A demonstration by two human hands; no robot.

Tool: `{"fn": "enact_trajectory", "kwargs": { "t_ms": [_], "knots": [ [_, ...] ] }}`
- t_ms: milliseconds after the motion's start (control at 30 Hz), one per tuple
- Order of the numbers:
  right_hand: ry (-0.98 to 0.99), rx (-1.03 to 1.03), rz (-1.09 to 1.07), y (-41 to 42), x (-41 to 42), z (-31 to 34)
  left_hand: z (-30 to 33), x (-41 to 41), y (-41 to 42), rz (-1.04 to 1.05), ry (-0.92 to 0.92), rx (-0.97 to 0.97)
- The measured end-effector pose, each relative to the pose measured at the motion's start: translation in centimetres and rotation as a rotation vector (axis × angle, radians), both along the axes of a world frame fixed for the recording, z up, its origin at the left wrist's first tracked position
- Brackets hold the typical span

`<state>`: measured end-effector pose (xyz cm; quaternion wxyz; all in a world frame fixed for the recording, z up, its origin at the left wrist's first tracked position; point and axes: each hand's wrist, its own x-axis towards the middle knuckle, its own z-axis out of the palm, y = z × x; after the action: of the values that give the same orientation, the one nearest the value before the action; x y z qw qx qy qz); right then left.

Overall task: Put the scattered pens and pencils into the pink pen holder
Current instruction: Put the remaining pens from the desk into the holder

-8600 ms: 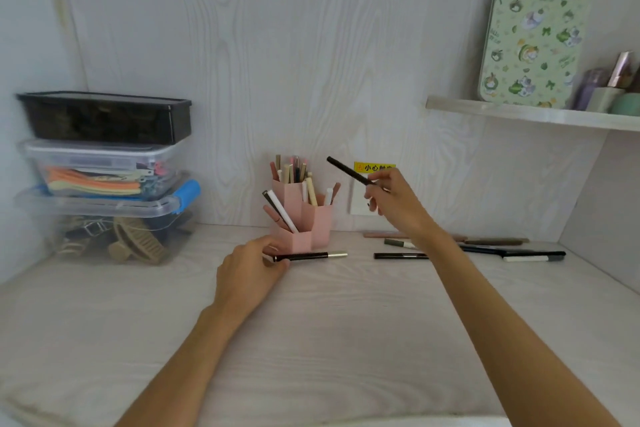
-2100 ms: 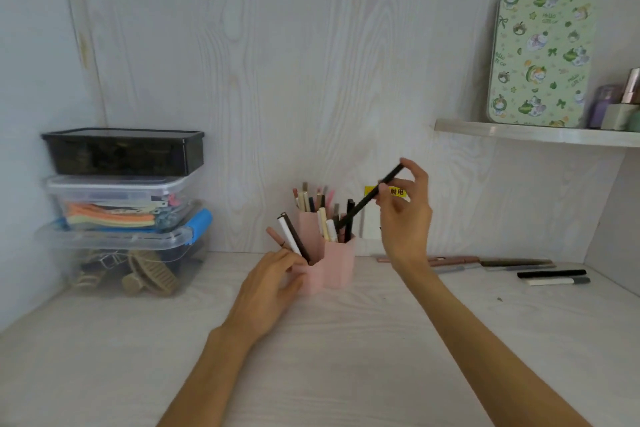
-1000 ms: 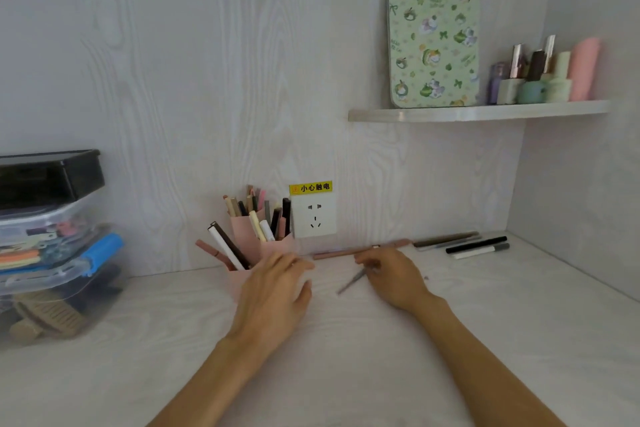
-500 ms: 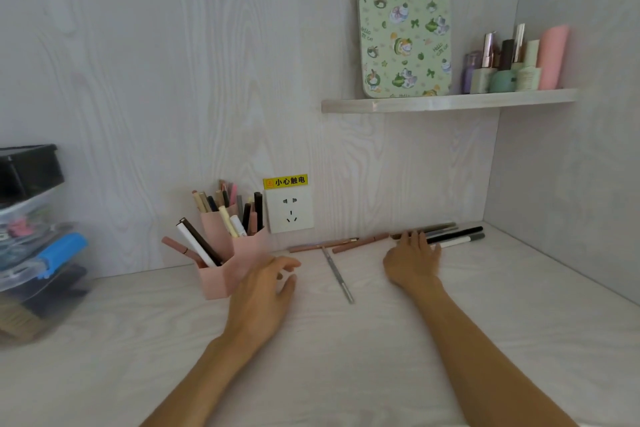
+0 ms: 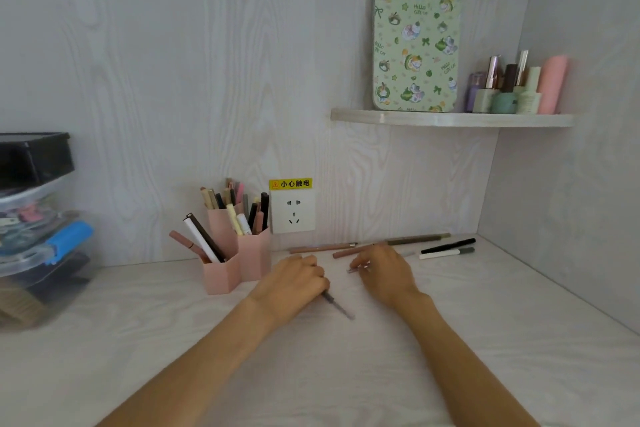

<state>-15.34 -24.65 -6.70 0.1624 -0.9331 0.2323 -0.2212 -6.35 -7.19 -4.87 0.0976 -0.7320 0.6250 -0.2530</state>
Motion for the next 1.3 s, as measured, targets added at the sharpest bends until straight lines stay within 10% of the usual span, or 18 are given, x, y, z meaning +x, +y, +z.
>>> {"fn": "enact_trajectory", "kwargs": {
  "t_ms": [200,400,567,767,1033,1200,1300],
  "knots": [
    [0.007,0.024,0.250,4.3,1.3,0.5,1.4,0.0,7.3,-0.171,-0.007,-0.114],
    [-0.028,0.032,0.354,9.0,4.1,0.6,4.6,1.0,12.2,0.006,0.591,-1.096],
    [-0.059,-0.007,0.342,10.2,5.0,-0.2,10.0,3.9,13.2,-0.050,0.549,-1.452],
    [-0.151,-0.083,0.298,10.2,4.7,-0.8,11.3,6.5,10.3,0.087,0.528,-1.449],
    [-0.309,-0.025,0.240,8.9,4.3,-0.4,5.3,8.6,9.0,0.417,0.471,-0.850],
    [-0.683,0.022,0.176,9.1,3.3,2.3,1.5,5.4,11.6,0.319,0.423,-1.239],
    [-0.929,0.203,0.208,10.4,3.3,5.3,-1.0,4.2,13.1,0.429,0.503,-1.091]
  ]
}}
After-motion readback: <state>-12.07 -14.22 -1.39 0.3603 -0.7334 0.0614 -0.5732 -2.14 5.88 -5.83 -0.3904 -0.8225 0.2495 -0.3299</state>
